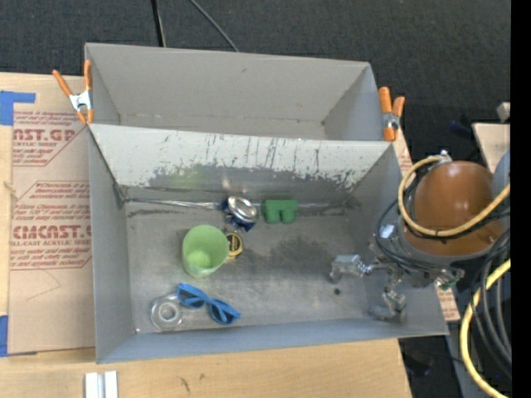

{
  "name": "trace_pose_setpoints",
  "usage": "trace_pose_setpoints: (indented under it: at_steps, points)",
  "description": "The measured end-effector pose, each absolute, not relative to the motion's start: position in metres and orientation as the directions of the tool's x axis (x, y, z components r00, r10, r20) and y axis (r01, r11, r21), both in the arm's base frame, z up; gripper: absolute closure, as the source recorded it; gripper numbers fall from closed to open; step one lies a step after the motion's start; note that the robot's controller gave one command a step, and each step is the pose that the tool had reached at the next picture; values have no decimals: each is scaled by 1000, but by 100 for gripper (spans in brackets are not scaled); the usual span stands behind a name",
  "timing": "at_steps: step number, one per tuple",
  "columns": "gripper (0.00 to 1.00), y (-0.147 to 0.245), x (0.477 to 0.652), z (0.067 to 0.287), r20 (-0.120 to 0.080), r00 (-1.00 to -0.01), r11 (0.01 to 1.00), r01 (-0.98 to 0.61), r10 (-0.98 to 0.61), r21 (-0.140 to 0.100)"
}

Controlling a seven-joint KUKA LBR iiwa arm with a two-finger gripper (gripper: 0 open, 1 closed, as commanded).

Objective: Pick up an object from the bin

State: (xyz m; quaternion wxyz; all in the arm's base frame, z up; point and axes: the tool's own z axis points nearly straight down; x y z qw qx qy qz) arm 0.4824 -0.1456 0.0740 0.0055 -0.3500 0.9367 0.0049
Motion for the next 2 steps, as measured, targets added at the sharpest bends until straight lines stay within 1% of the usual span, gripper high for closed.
trace_pose_setpoints:
  at_steps: [1,2]
  points:
    - [100,-152,480,73,-2,-755,755,-656,-656,1]
    - [0,-146,482,74,-14,-755,755,-656,-656,5]
